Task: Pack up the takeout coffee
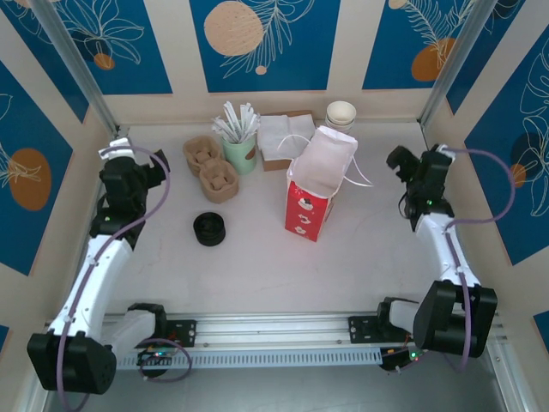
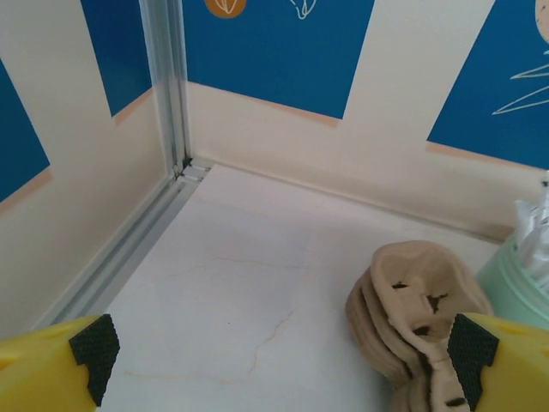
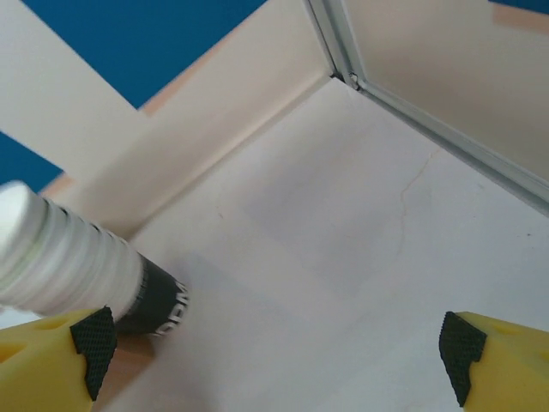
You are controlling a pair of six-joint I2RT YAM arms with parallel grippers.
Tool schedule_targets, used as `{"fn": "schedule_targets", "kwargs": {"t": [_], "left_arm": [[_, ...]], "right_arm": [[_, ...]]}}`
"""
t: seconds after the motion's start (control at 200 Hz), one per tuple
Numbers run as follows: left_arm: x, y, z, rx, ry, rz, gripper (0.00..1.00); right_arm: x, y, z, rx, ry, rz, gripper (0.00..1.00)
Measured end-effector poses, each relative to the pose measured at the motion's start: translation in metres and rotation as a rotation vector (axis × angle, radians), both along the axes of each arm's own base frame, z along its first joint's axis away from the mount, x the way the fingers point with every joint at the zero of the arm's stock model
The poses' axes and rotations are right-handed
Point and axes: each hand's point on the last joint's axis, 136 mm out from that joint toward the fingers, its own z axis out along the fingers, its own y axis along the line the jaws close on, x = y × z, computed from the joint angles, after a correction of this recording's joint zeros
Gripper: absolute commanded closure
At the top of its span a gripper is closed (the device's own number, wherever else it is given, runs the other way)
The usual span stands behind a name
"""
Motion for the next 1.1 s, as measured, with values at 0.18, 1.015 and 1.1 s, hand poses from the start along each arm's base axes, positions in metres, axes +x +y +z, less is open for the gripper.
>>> {"fn": "schedule_targets", "kwargs": {"t": [0.18,1.015,1.1], "left_arm": [[-0.014,-0.012,0.016,-0.093,0.056,-0.042,0.0],[-0.042,-0.025,-0.017,-0.086,0.265,-0.136,0.0],[-0.042,-0.026,-0.018,-0.088,0.266,-0.138,0.0]], "right_arm": [[0.028,0.015,0.042,0.11,0.08,0.049,0.01],[0.137,0.11,0.005,0.055,0.398,0.283,0.43],[0.146,0.111,0.001,0.052,0.405,0.286,0.43]]}}
